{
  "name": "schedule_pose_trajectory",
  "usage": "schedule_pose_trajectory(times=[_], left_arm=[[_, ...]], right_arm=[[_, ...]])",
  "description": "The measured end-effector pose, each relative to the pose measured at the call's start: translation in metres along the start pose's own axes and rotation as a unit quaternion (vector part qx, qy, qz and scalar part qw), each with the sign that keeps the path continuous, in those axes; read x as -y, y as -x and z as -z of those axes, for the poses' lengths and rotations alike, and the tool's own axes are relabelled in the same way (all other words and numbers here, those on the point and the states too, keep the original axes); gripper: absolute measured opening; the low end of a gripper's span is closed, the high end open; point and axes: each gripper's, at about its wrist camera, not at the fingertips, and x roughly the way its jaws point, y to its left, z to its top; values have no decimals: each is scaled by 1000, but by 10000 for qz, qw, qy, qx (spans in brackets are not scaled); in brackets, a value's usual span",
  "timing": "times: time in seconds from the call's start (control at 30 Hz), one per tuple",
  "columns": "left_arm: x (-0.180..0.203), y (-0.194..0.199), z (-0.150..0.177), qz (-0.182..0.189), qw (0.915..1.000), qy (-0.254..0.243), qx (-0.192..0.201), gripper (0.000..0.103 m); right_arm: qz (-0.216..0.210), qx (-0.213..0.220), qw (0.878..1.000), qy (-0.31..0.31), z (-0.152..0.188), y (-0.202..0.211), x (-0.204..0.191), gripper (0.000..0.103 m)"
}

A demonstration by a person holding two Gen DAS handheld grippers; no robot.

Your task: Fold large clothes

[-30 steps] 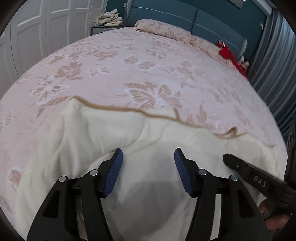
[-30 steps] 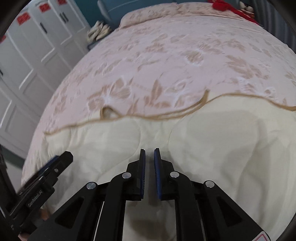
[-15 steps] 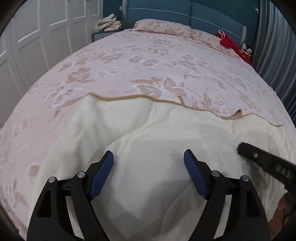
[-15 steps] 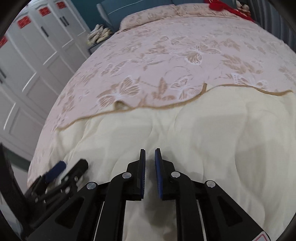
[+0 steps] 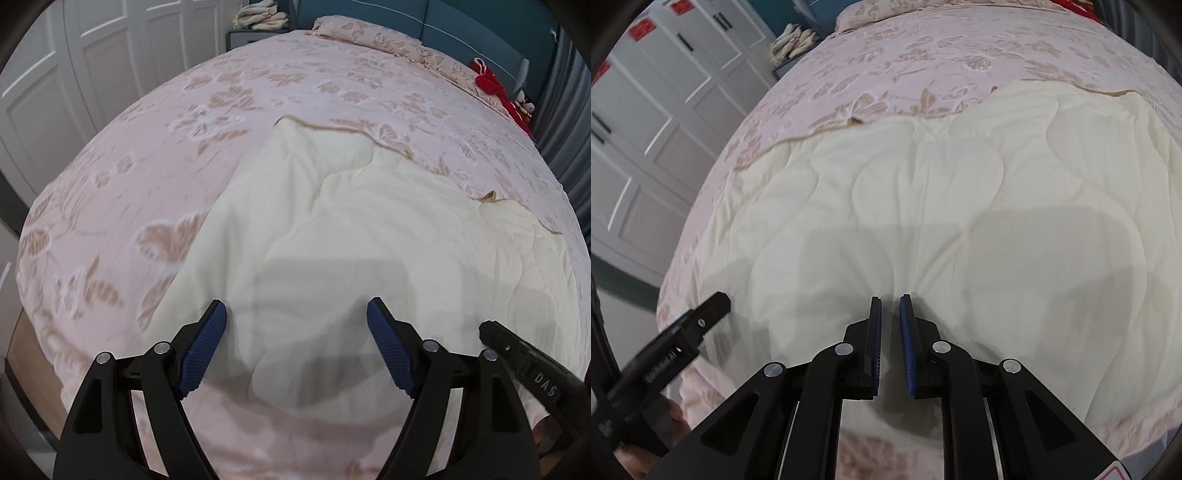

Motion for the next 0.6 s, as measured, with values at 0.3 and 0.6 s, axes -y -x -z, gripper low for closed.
schedule_pose_trajectory(times=[0.3,0.6], left_arm=[[-38,11,23,438,9956,792,-251,79],[-86,-17,21,1197,9745,1869,-344,83]], right_arm=[[97,-6,9995,303,31,3,-2,11],[77,-53,9995,290,39,3,-1,10]])
